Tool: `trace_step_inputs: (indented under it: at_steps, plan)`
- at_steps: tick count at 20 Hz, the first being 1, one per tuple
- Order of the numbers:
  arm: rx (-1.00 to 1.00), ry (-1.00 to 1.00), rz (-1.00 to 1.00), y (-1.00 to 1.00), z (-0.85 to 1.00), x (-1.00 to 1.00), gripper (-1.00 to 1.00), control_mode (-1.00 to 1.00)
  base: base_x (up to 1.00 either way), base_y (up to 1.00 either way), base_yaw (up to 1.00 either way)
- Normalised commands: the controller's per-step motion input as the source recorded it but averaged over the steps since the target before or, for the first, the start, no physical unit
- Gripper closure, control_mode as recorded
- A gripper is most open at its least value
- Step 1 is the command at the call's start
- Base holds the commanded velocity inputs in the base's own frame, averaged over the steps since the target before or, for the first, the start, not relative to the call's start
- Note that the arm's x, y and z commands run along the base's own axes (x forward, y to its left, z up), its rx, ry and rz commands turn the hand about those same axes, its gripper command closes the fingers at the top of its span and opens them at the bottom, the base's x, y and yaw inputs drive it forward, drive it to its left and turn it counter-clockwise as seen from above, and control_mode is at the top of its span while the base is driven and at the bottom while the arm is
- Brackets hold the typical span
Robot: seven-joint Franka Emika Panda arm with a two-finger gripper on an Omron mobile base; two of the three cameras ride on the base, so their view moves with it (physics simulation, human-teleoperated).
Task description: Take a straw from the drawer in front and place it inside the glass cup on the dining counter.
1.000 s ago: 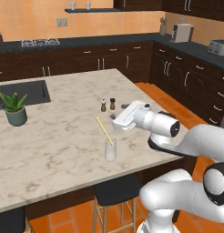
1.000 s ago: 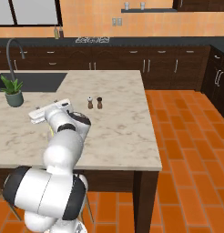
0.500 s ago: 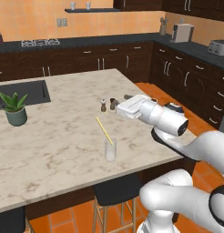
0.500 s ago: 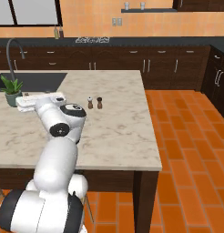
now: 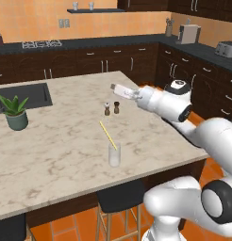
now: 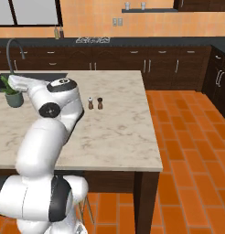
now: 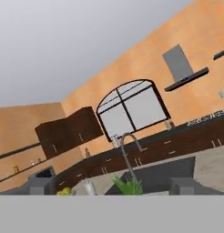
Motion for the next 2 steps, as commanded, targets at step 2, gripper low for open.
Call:
trace_step_inputs:
  at_steps: [2]
  plan:
    - [0.00,0.43,0.00,-0.12,1.00,-0.26,-1.00,-1.00,0.00,0.00,0.00]
